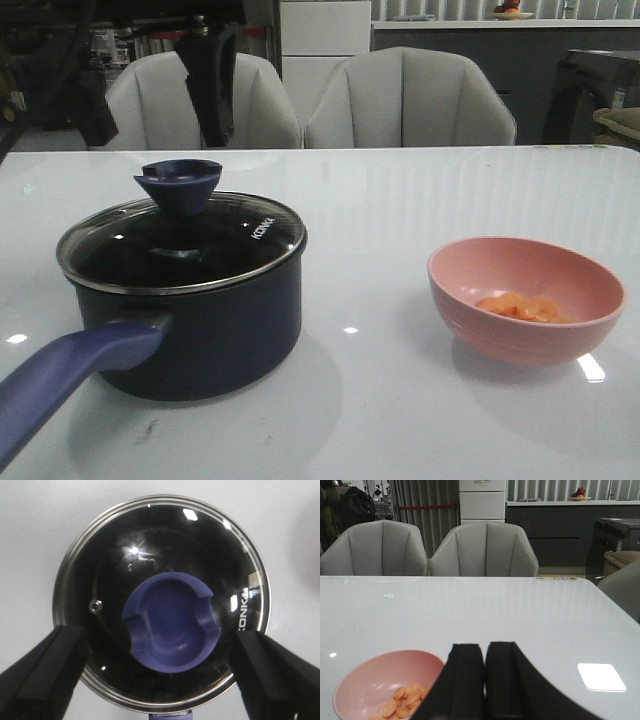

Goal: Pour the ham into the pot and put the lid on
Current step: 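Lower the left gripper onto the purple lid knob and grasp it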

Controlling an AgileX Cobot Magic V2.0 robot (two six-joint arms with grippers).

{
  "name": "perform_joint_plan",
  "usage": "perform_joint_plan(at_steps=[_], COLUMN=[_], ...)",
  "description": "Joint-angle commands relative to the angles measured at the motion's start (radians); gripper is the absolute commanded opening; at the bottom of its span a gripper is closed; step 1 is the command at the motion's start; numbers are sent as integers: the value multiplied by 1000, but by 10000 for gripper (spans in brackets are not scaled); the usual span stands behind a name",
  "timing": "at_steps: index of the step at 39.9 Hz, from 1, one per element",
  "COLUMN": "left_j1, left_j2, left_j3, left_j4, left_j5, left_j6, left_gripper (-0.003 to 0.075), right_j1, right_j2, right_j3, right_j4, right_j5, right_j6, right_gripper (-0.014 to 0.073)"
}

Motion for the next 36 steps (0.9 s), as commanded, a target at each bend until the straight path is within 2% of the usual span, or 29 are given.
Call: perform_joint_plan(at_steps=[1,36], left_j1=[-6,-3], left_j2=[-8,126], left_j3=[-64,-75], left_j4=[-20,-59], left_j5=[-7,5], left_j6=[-39,-54], left_gripper=[619,619], right_j1=[-4,-4], right_j2=[-20,-20], right_j3=[10,10], right_j4=[-9,-9], right_j5=[-75,-75], right_j6=[-3,-3], right_gripper=[159,159])
